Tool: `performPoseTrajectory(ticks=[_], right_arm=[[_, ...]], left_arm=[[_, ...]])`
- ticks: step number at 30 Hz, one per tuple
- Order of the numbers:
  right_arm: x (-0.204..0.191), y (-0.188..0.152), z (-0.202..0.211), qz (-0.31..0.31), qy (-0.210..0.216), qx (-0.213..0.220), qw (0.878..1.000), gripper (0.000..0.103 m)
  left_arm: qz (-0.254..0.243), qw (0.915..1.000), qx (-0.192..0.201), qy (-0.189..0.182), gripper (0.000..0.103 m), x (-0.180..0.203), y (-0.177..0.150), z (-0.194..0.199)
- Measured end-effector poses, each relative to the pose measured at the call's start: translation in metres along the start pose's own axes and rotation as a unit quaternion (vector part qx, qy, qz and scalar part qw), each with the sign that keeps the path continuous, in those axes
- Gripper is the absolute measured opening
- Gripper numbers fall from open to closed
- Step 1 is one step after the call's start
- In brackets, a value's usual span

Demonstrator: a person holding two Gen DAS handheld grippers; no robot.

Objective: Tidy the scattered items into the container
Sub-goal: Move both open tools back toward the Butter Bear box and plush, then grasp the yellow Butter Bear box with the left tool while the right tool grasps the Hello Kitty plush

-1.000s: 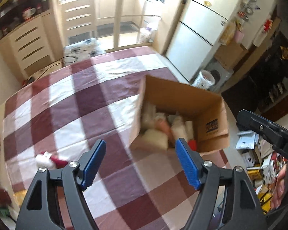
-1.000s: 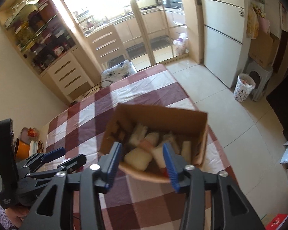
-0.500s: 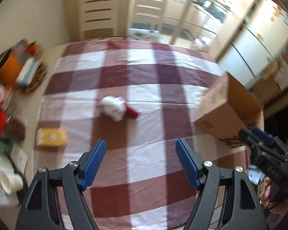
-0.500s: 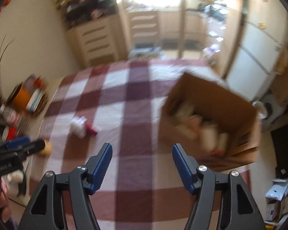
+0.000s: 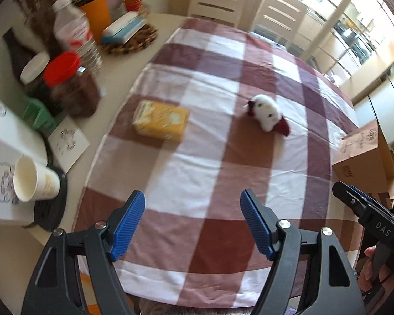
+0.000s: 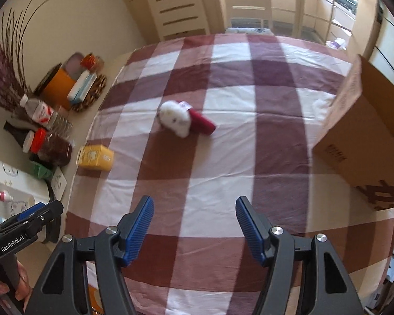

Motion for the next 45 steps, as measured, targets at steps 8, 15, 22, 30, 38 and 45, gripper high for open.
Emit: performPoseTrajectory(ticks=[8,15,22,30,38,45], right_arm=[[-0.021,-0.006,-0.019,-0.006,0.006,-0.025,1.0,0.067],[-0.027,0.017,-0.012,0.033,-0.035,0.009,0.999,0.067],[-0.031,0.072,-0.013,0.084,-0.047,0.041,0.994,0.067],[-0.05,0.125,-0.056,0.148,-0.054,0.028,0.987,0.067],[-0.051,0.149,-0.099,0.166,-0.044,-0.013,0.985,0.067],[-0.053,0.156,-0.133,0.196,-0.055,-0.05,0.978,0.067]], left_arm=[[0.017,0.9998,-0.008,0.003,0.076,-0.029,0.0,-0.009],[0.026,0.9995,-0.015,-0.01,0.076,-0.033,0.019,-0.022],[0.084,0.9955,-0.027,-0.033,0.079,-0.039,0.06,-0.039],[0.173,0.9821,-0.074,-0.007,0.083,-0.056,0.106,-0.083],[0.245,0.9617,-0.123,0.008,0.083,-0.066,0.115,-0.128],[0.235,0.9631,-0.132,0.004,0.084,-0.049,0.127,-0.147]])
Point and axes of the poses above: each gripper's, at about its wrist camera, not at the fingertips, and z roughly against the way its jaws point, x to its right, y to its top, the point moved 7 cm from there along -z, roughly the way its jaws point, and after that the axes turned 7 degrees about -x, right-handed, at the moved point
